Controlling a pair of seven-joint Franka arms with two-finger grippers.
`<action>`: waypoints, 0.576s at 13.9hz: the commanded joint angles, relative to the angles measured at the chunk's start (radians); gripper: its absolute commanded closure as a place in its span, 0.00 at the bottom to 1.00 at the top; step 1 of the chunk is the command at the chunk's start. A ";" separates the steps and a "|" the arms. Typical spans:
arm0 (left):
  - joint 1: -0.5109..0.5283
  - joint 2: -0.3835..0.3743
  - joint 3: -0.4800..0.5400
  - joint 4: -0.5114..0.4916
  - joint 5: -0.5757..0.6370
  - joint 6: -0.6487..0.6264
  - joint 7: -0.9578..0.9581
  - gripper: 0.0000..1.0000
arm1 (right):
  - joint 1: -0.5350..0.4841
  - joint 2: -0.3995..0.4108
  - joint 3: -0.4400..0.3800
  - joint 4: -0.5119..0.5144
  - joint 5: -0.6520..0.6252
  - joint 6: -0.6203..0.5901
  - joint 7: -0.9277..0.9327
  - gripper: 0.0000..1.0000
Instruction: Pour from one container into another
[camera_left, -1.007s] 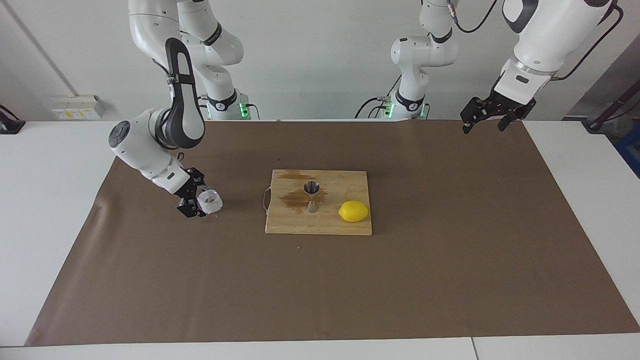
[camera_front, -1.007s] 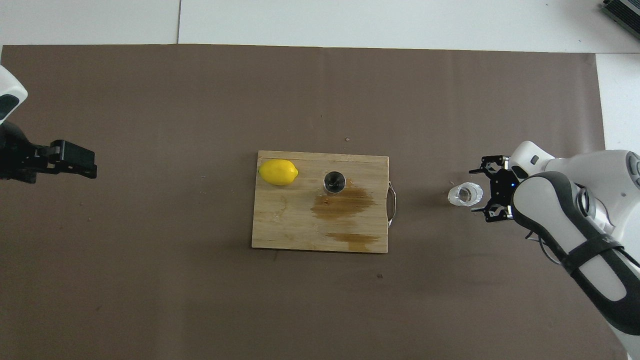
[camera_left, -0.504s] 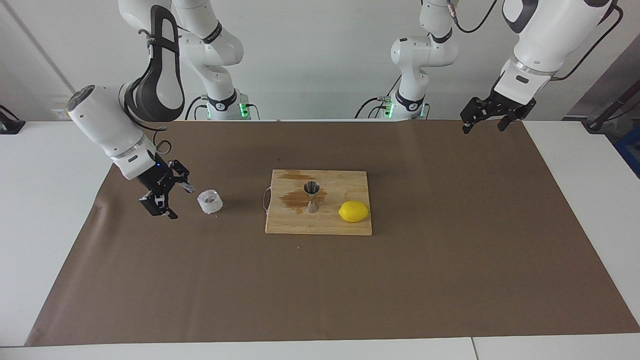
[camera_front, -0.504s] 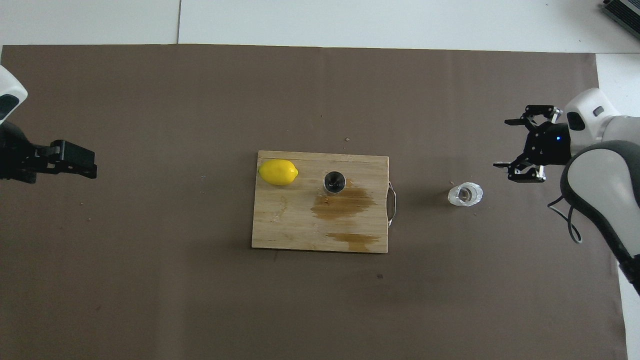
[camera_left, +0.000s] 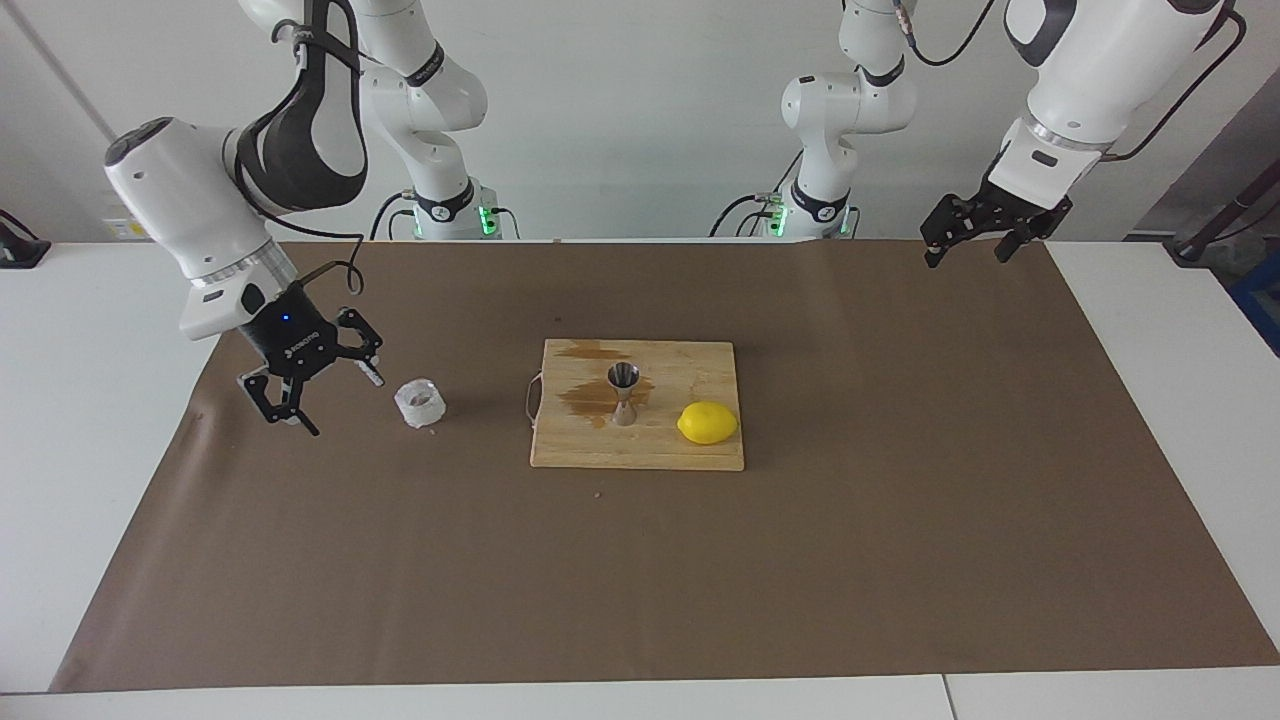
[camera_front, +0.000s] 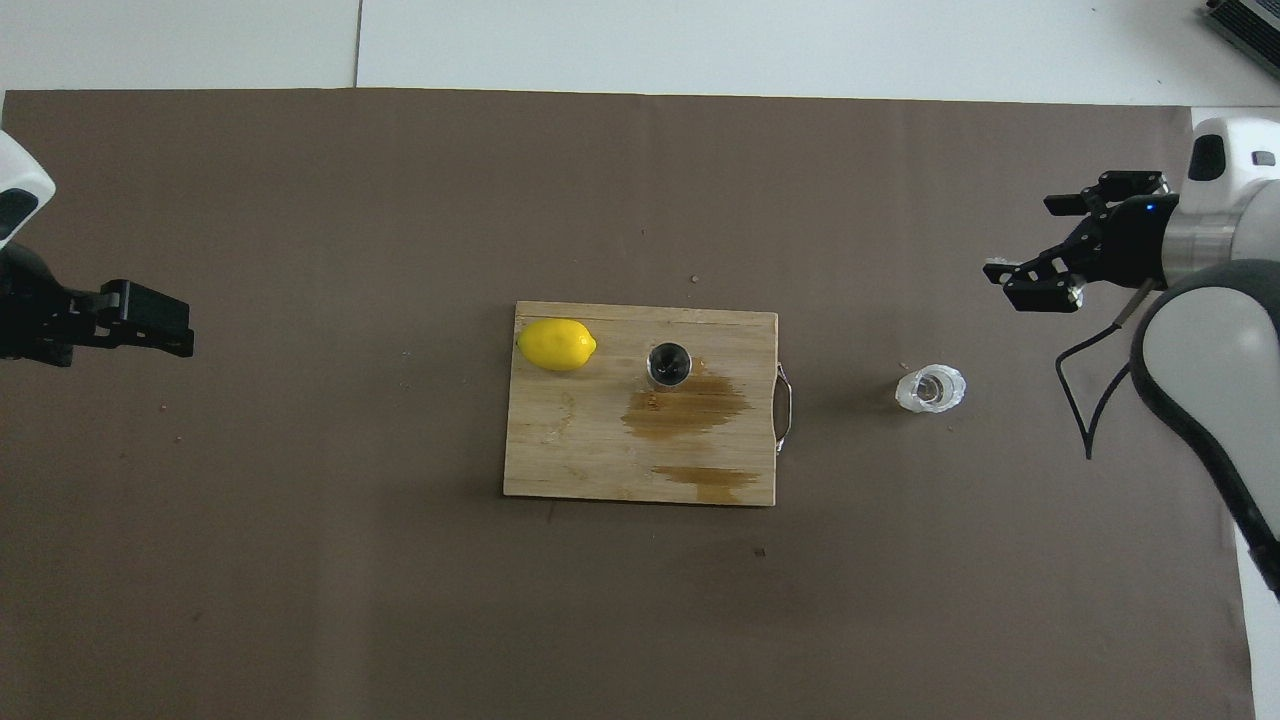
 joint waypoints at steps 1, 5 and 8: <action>-0.005 -0.015 0.005 -0.015 0.013 0.011 -0.002 0.00 | 0.043 -0.016 0.003 0.038 -0.160 -0.044 0.336 0.00; -0.005 -0.015 0.005 -0.015 0.013 0.011 -0.002 0.00 | 0.081 -0.055 0.003 0.117 -0.283 -0.244 0.817 0.00; -0.005 -0.015 0.005 -0.015 0.013 0.011 -0.002 0.00 | 0.081 -0.063 0.003 0.183 -0.366 -0.343 1.007 0.00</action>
